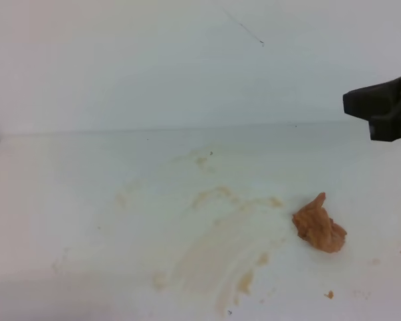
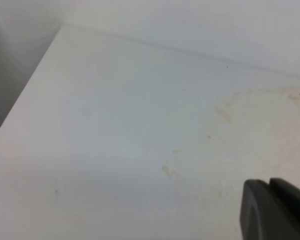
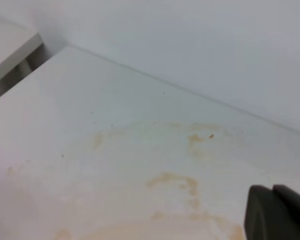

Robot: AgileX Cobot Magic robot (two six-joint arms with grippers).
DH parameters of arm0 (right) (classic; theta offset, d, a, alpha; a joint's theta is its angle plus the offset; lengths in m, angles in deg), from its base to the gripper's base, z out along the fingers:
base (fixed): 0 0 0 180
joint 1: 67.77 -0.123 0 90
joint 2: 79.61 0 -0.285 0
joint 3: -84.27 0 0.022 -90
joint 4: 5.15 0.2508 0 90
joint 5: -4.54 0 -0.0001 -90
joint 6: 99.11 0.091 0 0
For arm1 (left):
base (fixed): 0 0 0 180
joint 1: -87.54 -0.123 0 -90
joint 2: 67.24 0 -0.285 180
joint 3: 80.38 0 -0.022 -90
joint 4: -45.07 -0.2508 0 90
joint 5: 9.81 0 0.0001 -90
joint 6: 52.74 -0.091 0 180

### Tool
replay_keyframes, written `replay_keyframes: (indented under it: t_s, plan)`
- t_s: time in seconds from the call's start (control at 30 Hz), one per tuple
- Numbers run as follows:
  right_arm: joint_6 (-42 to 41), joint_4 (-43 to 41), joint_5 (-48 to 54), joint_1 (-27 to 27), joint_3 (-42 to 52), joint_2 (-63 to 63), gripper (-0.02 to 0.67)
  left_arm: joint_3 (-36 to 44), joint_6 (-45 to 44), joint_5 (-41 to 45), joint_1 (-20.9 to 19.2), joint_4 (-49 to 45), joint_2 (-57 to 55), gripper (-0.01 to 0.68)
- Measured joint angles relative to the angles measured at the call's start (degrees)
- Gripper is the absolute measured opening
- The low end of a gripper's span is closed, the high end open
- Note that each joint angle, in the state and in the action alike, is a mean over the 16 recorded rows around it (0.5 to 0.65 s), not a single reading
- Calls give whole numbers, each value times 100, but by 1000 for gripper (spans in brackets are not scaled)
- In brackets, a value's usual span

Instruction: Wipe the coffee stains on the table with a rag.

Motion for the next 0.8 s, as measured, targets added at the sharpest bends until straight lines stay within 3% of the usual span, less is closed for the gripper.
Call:
replay_keyframes:
  t_s: [0.47,0.8]
  plan:
    - [-175,-420,-109,163,175,-1576,0,0,0,0,4,0,0,1]
    - [-212,-866,-1153,948,1738,-4048,0,0,0,0,5,0,0,1]
